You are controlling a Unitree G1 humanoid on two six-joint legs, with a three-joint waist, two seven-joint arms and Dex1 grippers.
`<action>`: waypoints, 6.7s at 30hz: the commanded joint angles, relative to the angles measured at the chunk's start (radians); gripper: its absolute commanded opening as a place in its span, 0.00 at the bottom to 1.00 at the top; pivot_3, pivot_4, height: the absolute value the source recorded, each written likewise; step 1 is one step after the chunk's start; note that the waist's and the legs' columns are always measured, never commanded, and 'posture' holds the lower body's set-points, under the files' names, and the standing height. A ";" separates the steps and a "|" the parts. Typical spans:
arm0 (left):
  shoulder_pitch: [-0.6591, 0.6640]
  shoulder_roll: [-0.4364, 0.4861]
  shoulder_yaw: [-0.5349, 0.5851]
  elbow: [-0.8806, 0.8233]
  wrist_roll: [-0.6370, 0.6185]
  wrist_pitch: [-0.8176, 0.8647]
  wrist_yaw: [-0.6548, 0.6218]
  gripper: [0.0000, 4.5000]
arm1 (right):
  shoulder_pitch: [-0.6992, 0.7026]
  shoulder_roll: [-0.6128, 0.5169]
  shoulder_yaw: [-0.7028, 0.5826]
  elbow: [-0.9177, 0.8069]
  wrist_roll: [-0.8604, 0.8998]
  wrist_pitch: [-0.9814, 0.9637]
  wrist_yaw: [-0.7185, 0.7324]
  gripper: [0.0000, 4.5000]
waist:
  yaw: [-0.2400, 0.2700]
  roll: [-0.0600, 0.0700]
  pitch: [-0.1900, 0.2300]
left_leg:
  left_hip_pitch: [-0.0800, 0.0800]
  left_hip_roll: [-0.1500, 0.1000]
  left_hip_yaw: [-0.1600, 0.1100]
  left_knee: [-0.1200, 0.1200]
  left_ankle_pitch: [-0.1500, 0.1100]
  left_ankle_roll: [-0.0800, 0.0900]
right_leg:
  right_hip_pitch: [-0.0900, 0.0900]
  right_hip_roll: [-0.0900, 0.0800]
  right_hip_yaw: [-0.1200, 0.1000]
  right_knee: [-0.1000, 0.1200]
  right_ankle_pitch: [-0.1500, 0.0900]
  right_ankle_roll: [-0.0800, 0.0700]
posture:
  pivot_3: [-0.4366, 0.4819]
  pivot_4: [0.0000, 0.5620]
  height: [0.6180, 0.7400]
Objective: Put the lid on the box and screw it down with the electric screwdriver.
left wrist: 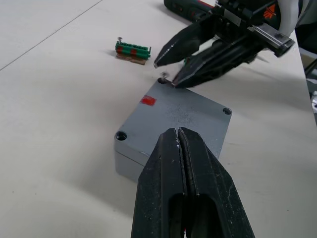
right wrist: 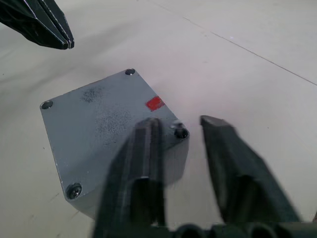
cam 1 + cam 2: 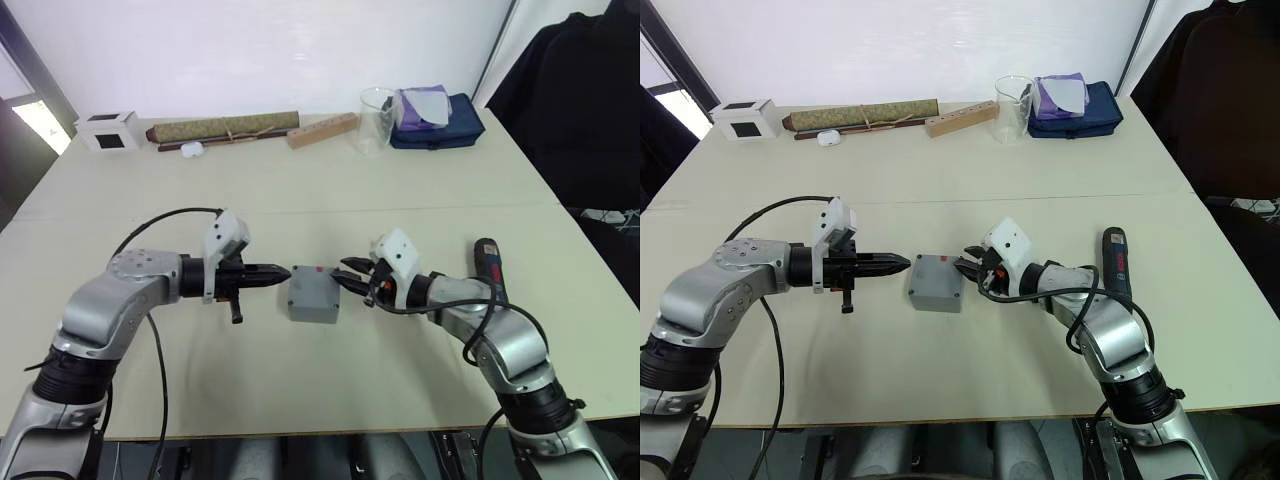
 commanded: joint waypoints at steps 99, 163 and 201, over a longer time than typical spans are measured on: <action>-0.092 -0.069 -0.137 0.138 0.198 -0.158 -0.057 0.00 | -0.076 0.236 -0.204 -0.226 0.155 -0.055 -0.176 0.47 | -0.024 0.006 0.002 | -0.004 0.000 0.000 0.000 0.001 -0.002 | -0.005 0.000 0.000 0.002 0.002 -0.001 | 0.48 0.27 1.00; -0.045 -0.127 -0.226 0.123 0.302 -0.217 -0.062 0.00 | 0.041 0.126 0.033 -0.024 -0.059 -0.093 -0.185 0.47 | -0.020 -0.005 -0.016 | 0.028 0.000 -0.001 -0.008 0.000 0.000 | 0.028 0.000 0.000 -0.006 -0.007 -0.005 | 0.48 0.27 1.00; -0.169 -0.067 -0.042 -0.055 -0.027 0.014 -0.166 0.00 | -0.320 -0.577 -0.536 0.271 0.597 0.901 -0.169 0.47 | 0.005 0.006 0.002 | -0.008 -0.002 0.002 -0.007 0.000 0.001 | -0.004 -0.004 0.000 -0.013 -0.002 0.001 | 0.48 0.27 1.00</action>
